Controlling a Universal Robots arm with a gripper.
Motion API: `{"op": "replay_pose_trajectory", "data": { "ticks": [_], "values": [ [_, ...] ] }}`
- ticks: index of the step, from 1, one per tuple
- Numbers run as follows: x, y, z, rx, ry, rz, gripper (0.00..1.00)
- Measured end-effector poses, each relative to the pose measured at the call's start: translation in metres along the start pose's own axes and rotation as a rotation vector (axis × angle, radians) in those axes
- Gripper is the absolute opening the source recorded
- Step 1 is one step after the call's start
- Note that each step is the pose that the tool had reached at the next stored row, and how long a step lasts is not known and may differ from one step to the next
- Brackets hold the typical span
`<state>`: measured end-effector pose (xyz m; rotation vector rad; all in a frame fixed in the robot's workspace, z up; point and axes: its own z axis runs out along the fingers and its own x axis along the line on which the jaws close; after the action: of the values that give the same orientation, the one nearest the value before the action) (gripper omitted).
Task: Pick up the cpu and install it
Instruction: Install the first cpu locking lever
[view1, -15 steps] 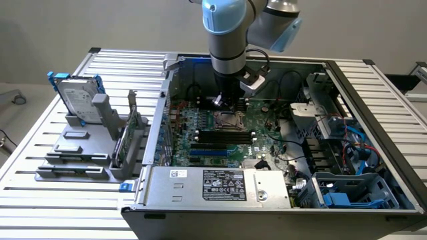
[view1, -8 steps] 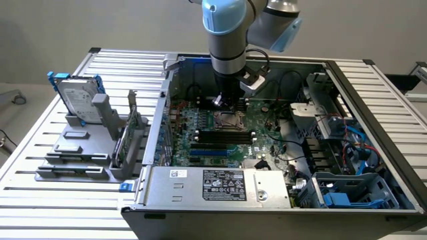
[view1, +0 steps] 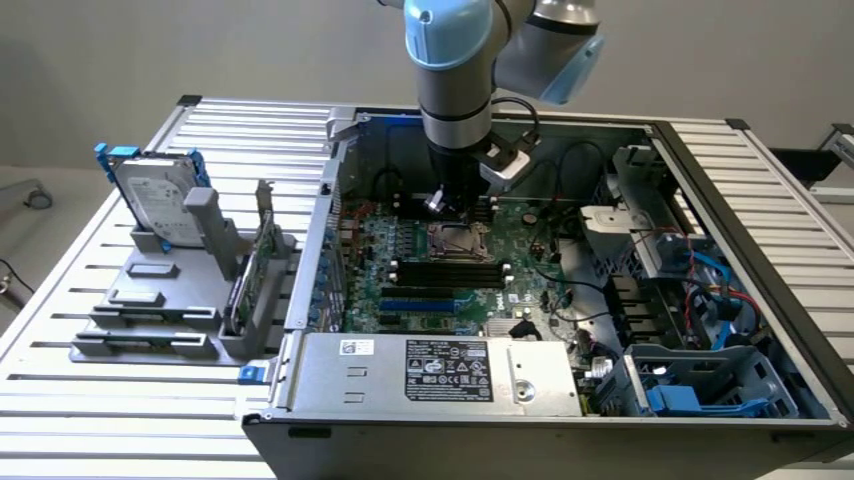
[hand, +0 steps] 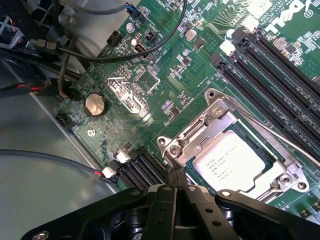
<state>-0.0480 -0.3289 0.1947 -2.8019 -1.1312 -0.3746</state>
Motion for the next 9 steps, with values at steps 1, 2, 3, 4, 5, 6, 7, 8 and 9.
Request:
{"op": "replay_pose_trajectory", "data": {
  "ticks": [1, 2, 3, 4, 5, 6, 7, 8, 9],
  "values": [
    [0.0000, -0.0001, 0.0001, -0.0001, -0.0001, 0.000, 0.11],
    [0.0001, -0.0002, 0.0002, -0.0001, -0.0001, 0.000, 0.11],
    [0.0001, -0.0002, 0.0004, -0.0001, -0.0002, 0.000, 0.11],
    [0.0002, -0.0003, 0.0005, -0.0001, -0.0004, 0.000, 0.11],
    [0.0002, -0.0003, 0.0006, -0.0001, -0.0004, 0.000, 0.11],
    [0.0002, -0.0004, 0.0008, 0.0000, -0.0002, 0.000, 0.11],
    [0.0003, -0.0005, 0.0010, 0.0001, 0.0001, 0.000, 0.11],
    [0.0003, -0.0005, 0.0011, 0.0001, 0.0000, 0.000, 0.11],
    [0.0004, -0.0005, 0.0012, 0.0001, 0.0000, 0.000, 0.11]
  ]
}}
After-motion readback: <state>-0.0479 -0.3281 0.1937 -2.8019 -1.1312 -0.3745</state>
